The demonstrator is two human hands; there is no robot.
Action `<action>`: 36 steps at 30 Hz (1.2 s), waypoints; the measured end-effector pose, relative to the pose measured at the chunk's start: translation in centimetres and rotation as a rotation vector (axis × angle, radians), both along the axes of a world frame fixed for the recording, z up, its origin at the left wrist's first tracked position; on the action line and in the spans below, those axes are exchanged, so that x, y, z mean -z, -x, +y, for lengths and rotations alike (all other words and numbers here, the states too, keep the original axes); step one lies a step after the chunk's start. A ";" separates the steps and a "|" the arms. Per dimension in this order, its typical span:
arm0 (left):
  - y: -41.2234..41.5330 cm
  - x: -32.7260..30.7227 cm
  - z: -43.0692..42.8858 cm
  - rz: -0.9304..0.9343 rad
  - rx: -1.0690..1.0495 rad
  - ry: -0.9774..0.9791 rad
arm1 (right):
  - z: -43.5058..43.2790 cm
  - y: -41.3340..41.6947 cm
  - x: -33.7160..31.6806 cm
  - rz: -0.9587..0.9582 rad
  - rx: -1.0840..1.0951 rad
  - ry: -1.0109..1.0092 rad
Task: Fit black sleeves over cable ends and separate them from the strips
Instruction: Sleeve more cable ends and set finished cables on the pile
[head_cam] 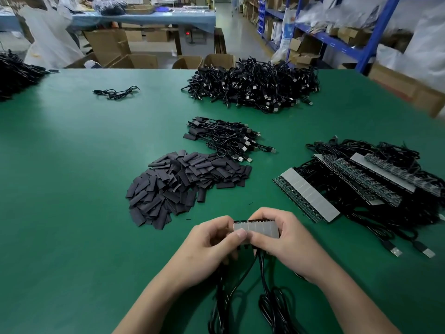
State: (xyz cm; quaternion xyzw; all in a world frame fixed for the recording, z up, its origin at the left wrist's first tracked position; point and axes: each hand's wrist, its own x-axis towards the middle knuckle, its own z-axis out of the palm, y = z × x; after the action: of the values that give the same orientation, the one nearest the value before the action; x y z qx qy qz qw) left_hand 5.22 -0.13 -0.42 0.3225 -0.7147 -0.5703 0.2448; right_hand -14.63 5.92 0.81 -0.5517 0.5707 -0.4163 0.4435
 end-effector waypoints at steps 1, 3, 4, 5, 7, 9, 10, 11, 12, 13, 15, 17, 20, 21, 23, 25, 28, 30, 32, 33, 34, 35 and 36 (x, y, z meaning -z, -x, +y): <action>0.1 0.2 0.0 0.007 -0.011 0.029 | 0.0 0.0 -0.1 0.000 -0.002 0.000; 0.3 0.3 -0.1 0.011 -0.051 0.089 | 0.0 -0.1 0.0 -0.043 -0.011 -0.014; 0.4 0.3 -0.2 0.012 -0.062 0.105 | 0.0 0.0 0.0 -0.075 -0.012 -0.024; 0.5 0.4 -0.2 0.016 -0.067 0.110 | 0.0 -0.1 0.1 -0.102 -0.011 -0.030; 0.6 0.6 0.0 0.015 -0.075 0.125 | -0.1 -0.3 0.3 -0.142 -0.008 -0.031; 0.7 0.7 0.2 0.021 -0.086 0.147 | -0.1 -0.3 0.4 -0.165 -0.008 -0.026; 0.7 0.7 0.3 0.026 -0.088 0.152 | -0.1 -0.4 0.4 -0.176 -0.010 -0.021; 0.8 0.7 0.3 0.032 -0.088 0.153 | -0.1 -0.4 0.4 -0.193 -0.012 -0.017; 0.8 0.7 0.3 0.041 -0.085 0.146 | -0.1 -0.4 0.3 -0.212 -0.012 -0.017; 0.9 0.7 0.3 0.051 -0.080 0.135 | -0.1 -0.5 0.3 -0.232 -0.011 -0.022; 0.9 0.6 0.3 0.063 -0.070 0.112 | -0.2 -0.5 0.2 -0.256 -0.012 -0.040; 0.8 0.5 0.4 0.073 -0.052 0.094 | -0.1 -0.6 0.1 -0.246 -0.012 -0.061; 0.7 0.2 0.5 0.092 -0.025 0.053 | -0.1 -0.5 0.0 -0.248 -0.020 -0.081; 0.7 0.1 0.5 0.097 -0.021 0.037 | 0.0 -0.5 0.0 -0.253 -0.023 -0.085; 0.7 0.0 0.5 0.103 -0.013 0.003 | -0.1 -0.6 -0.1 -0.257 -0.025 -0.089; 0.7 0.0 0.5 0.108 -0.008 -0.023 | -0.1 -0.7 -0.1 -0.256 -0.025 -0.091; 0.7 0.1 0.4 0.118 -0.011 -0.041 | 0.0 -0.7 -0.1 -0.248 -0.022 -0.100; 0.7 0.1 0.4 0.114 -0.005 -0.039 | 0.0 -0.7 -0.1 -0.248 -0.023 -0.103; 0.7 0.2 0.4 0.109 0.006 -0.035 | -0.1 -0.7 -0.1 -0.249 -0.025 -0.105; 0.7 0.2 0.4 0.108 0.007 -0.036 | -0.1 -0.7 -0.1 -0.252 -0.026 -0.106; 0.6 0.2 0.4 0.107 0.007 -0.041 | -0.1 -0.7 -0.1 -0.256 -0.028 -0.108; 0.6 0.3 0.4 0.109 0.006 -0.049 | -0.1 -0.6 -0.1 -0.261 -0.030 -0.109; 0.6 0.3 0.4 0.114 0.005 -0.060 | -0.1 -0.7 -0.1 -0.269 -0.033 -0.109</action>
State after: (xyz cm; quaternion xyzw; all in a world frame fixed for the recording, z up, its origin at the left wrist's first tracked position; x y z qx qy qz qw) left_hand 4.59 0.25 -0.69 0.2947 -0.6831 -0.6096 0.2738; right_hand -13.97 5.86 0.91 -0.4753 0.5189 -0.4473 0.5520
